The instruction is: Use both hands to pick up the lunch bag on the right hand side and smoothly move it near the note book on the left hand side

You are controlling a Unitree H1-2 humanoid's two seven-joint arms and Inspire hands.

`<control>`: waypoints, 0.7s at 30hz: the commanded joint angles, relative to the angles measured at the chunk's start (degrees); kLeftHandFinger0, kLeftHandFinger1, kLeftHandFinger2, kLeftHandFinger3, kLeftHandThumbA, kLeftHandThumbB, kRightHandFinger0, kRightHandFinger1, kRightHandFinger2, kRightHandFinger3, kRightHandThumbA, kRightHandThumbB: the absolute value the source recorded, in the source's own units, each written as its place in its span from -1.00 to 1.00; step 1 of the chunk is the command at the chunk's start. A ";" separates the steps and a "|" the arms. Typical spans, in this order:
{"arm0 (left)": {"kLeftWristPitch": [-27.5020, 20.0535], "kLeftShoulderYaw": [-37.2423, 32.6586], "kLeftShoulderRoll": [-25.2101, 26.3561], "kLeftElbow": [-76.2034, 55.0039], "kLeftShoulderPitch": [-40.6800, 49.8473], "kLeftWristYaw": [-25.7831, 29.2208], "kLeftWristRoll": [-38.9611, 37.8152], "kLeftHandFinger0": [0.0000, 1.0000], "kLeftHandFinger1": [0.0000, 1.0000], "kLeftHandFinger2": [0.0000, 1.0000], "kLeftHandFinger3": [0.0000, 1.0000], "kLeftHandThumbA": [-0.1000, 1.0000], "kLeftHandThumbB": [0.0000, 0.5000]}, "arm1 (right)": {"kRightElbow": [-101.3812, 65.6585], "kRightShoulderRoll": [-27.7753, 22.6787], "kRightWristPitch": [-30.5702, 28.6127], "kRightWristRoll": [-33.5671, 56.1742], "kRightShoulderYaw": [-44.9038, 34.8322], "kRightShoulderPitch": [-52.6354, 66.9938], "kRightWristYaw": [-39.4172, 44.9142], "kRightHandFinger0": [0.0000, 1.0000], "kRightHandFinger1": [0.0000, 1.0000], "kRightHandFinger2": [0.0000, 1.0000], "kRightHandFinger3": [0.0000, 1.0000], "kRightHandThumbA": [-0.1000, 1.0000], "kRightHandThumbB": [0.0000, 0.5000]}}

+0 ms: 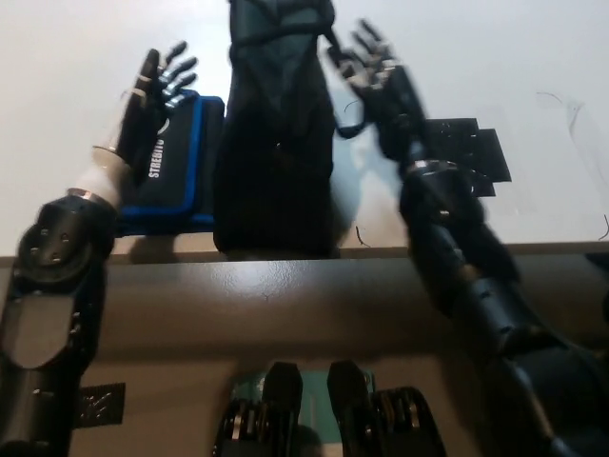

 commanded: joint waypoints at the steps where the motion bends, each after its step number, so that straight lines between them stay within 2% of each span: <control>1: 0.07 0.17 2.93 -6.50 1.44 -1.52 -0.65 1.00 1.00 1.00 1.00 1.00 0.63 | -11.06 -3.35 -2.03 -3.11 0.33 2.51 -1.14 1.00 1.00 1.00 1.00 1.00 0.42; 3: 0.38 0.25 3.60 -8.18 2.72 -1.84 -0.93 1.00 1.00 1.00 1.00 1.00 0.62 | -15.97 -4.08 -0.10 -2.64 0.11 4.69 -0.87 1.00 1.00 1.00 1.00 1.00 0.43; 5: -0.10 0.39 4.25 -9.82 4.07 -2.13 -0.92 1.00 1.00 1.00 1.00 1.00 0.63 | -22.59 -4.94 2.71 -1.17 0.01 7.56 0.62 1.00 1.00 1.00 1.00 1.00 0.33; 13: 1.24 0.71 5.39 -16.35 8.73 -2.79 -0.91 1.00 1.00 1.00 1.00 1.00 0.66 | -39.47 -6.79 7.89 2.41 -0.35 15.89 2.61 1.00 1.00 1.00 1.00 1.00 0.48; 15: 1.47 0.92 5.90 -17.72 10.04 -3.25 -1.27 1.00 1.00 1.00 1.00 1.00 0.68 | -43.03 -7.10 9.19 3.29 -0.38 17.88 3.05 1.00 1.00 1.00 1.00 1.00 0.37; 16: 1.01 1.06 5.94 -17.88 10.48 -3.32 -1.45 1.00 1.00 1.00 1.00 1.00 0.61 | -44.24 -7.31 9.77 3.54 -0.46 18.60 3.13 1.00 1.00 1.00 1.00 1.00 0.33; 19: 0.85 1.48 5.93 -19.73 13.69 -3.86 -2.59 1.00 1.00 1.00 1.00 1.00 0.50 | -48.64 -7.81 10.82 4.37 -0.57 22.53 3.42 1.00 1.00 1.00 1.00 1.00 0.34; 21: 0.94 1.64 6.05 -20.81 15.25 -4.05 -2.82 1.00 1.00 1.00 1.00 1.00 0.55 | -50.21 -8.06 11.29 5.78 -0.79 24.30 4.06 1.00 1.00 1.00 1.00 1.00 0.28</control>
